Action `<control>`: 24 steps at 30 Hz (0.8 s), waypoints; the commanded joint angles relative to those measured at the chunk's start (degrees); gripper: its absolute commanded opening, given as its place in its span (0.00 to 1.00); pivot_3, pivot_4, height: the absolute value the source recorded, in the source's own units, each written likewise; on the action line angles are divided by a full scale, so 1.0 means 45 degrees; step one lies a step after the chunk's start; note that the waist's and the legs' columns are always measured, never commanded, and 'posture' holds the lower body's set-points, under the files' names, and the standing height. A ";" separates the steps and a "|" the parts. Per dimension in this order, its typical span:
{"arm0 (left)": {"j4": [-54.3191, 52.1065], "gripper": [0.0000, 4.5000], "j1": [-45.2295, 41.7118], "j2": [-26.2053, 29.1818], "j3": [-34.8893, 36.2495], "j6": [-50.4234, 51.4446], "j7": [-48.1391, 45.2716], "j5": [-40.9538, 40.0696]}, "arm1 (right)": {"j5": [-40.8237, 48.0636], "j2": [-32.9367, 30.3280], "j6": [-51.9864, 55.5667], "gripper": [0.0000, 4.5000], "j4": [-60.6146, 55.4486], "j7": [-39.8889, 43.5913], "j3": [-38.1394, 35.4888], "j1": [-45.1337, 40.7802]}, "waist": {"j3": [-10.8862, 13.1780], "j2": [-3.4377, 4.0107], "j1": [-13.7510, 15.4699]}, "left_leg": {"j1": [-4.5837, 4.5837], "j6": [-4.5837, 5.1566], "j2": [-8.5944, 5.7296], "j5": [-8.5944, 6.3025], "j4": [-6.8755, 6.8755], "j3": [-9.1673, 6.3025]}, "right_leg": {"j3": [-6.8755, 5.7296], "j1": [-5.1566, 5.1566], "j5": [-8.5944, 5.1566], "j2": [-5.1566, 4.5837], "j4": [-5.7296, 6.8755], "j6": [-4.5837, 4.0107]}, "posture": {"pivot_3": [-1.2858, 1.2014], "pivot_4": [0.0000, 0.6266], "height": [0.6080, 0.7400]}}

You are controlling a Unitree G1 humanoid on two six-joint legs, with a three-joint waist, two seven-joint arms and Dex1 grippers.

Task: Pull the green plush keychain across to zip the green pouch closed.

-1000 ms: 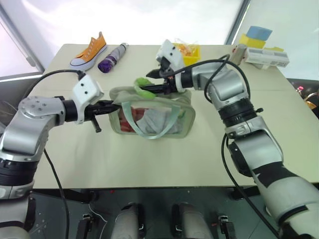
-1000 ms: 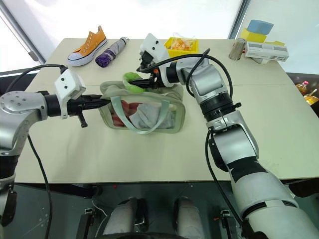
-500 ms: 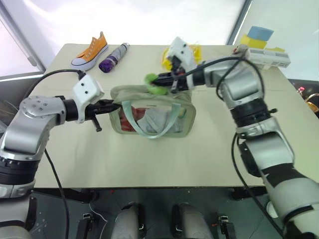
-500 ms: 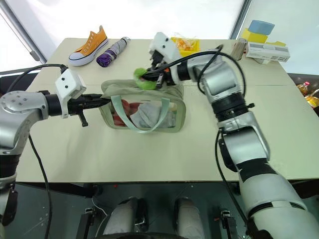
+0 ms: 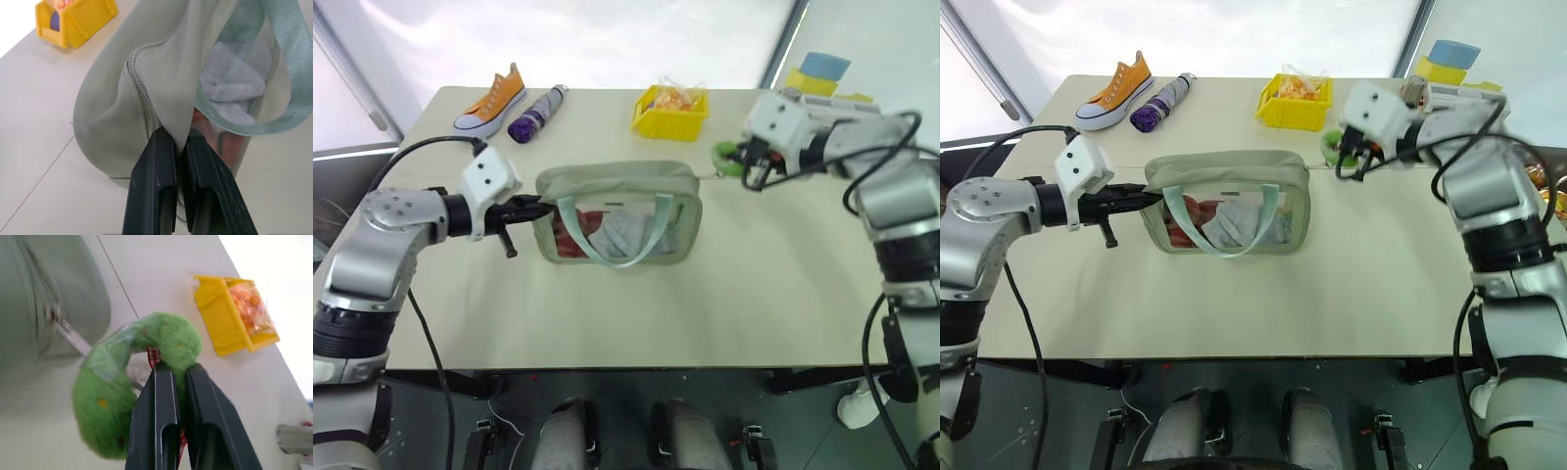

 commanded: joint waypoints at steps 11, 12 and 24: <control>-0.0185 0.00 0.0106 0.0192 -0.0002 0.0071 0.0001 0.0278 | 0.1400 0.3009 0.2886 0.00 -0.2115 -0.1273 -0.0552 0.2941 | -0.0002 0.0008 -0.0045 | 0.0016 -0.0004 0.0003 0.0002 -0.0004 -0.0008 | 0.0001 0.0008 -0.0001 0.0011 0.0004 0.0001 | 0.52 0.24 1.00; -0.0228 0.00 0.0167 0.0225 0.0028 0.0086 0.0020 0.0290 | 0.1543 0.3090 0.3038 0.00 -0.2199 -0.1225 -0.0617 0.2871 | -0.0002 0.0008 -0.0047 | 0.0018 -0.0004 0.0003 0.0002 -0.0004 -0.0009 | 0.0001 0.0010 -0.0001 0.0012 0.0004 0.0001 | 0.52 0.24 1.00; 0.0746 0.95 -0.0710 0.1086 0.2128 0.1870 -0.0139 -0.1336 | 0.2909 -0.0635 0.1993 0.96 -0.0912 0.2571 -0.1836 -0.0003 | 0.0017 0.0020 -0.0048 | -0.0015 0.0000 0.0003 0.0001 -0.0010 -0.0008 | 0.0003 -0.0035 -0.0001 0.0011 0.0001 0.0001 | 0.52 0.24 1.00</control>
